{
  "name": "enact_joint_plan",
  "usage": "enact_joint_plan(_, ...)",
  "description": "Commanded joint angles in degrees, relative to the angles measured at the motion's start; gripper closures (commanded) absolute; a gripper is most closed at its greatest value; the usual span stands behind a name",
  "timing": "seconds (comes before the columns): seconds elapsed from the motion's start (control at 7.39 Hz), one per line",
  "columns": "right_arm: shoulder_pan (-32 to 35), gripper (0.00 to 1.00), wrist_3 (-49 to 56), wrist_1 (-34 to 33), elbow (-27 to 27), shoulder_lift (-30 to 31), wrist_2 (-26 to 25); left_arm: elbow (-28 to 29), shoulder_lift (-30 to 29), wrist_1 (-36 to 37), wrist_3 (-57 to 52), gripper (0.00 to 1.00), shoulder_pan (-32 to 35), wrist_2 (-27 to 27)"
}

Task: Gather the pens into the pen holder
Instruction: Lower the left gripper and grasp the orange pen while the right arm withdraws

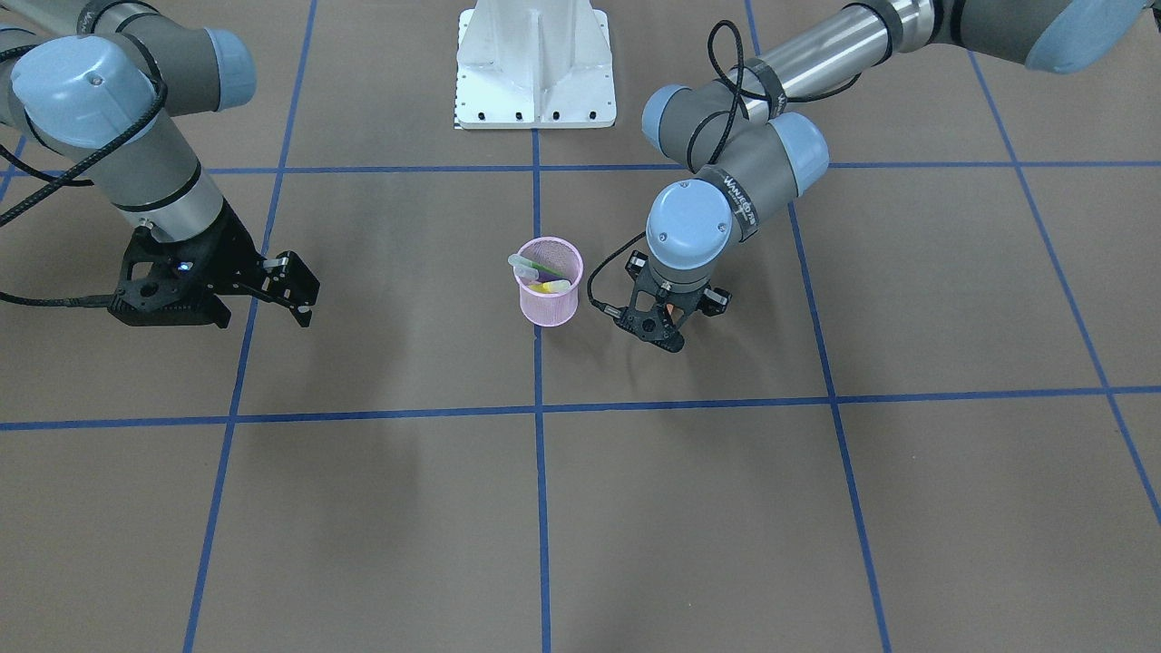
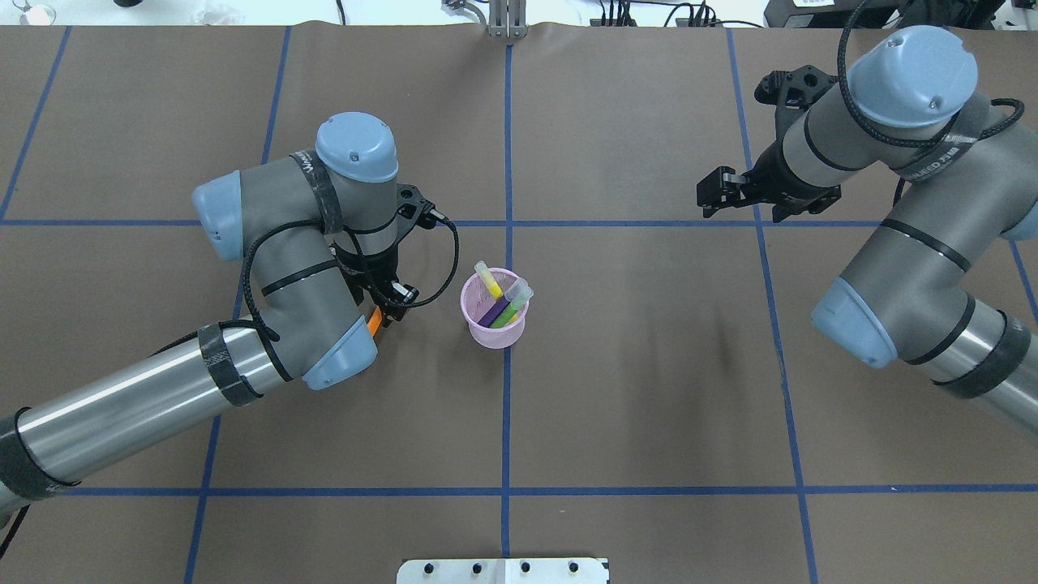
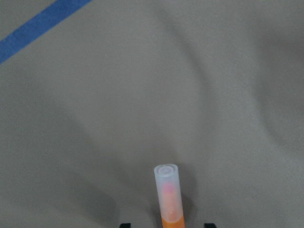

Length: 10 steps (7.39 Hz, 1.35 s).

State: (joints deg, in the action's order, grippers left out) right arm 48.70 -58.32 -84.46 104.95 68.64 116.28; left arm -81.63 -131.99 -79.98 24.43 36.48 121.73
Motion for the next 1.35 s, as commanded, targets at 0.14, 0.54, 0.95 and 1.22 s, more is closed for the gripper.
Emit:
enact_joint_plan(0.14, 0.0, 0.00, 0.0, 0.2, 0.0, -0.1, 0.0, 0.5, 0.1, 0.0, 0.1, 0.52, -0.1, 0.0)
enact_joint_plan(0.54, -0.1, 0.00, 0.0, 0.2, 0.0, -0.1, 0.0, 0.6, 0.1, 0.1, 0.2, 1.00, -0.1, 0.0)
enact_joint_plan(0.95, 0.0, 0.00, 0.0, 0.2, 0.0, -0.3, -0.1, -4.1, -0.3, 0.6, 0.4, 1.00, 3.0, 4.2)
enact_joint_plan(1.22, 0.0, 0.00, 0.0, 0.2, 0.0, -0.3, -0.3, -11.0, -0.1, -1.8, 7.8, 1.00, 3.3, 3.7)
